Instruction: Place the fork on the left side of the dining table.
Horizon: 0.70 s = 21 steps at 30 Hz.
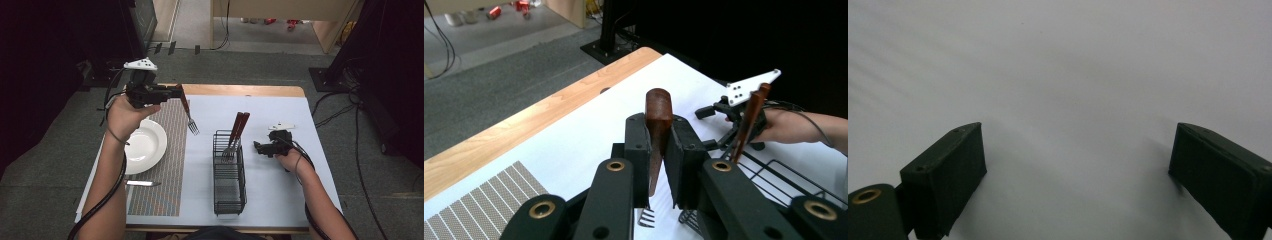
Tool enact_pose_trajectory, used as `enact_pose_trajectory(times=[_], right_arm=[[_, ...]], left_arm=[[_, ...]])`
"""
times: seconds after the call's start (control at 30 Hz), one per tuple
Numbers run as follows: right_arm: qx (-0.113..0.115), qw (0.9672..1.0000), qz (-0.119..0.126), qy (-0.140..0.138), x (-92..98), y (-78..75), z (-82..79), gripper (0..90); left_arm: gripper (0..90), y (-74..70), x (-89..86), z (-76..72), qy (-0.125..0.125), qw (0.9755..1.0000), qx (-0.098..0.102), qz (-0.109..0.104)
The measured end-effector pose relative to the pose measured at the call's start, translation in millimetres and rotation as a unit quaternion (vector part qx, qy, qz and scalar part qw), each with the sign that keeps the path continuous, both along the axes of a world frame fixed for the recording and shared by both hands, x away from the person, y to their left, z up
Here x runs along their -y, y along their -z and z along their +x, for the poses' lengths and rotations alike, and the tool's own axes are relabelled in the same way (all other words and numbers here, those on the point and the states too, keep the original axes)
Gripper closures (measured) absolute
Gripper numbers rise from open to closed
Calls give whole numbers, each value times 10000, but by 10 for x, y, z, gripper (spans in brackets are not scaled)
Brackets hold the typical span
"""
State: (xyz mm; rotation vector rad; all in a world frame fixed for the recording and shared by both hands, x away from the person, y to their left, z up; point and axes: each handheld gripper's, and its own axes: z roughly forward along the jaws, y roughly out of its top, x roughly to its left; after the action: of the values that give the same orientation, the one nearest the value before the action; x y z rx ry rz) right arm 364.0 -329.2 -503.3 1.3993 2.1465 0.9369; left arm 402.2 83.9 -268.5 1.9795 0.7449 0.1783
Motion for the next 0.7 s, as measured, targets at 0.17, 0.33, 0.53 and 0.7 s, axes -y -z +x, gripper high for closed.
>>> enact_pose_trajectory(times=[0.17,0.33,0.53,0.7], right_arm=[[0,10000,3,3,0,0,-1,72],[12,10000,3,9,1,1,0,72],[3,10000,10,16,-2,1,-2,71],[12,10000,7,18,-2,1,-3,71]], left_arm=[[822,11,18,171,-8,10000,-26,-7],[822,97,4,323,-119,9999,-73,25],[822,218,-92,430,-341,9994,-107,9],[823,320,-214,502,-526,9984,-176,-74]])
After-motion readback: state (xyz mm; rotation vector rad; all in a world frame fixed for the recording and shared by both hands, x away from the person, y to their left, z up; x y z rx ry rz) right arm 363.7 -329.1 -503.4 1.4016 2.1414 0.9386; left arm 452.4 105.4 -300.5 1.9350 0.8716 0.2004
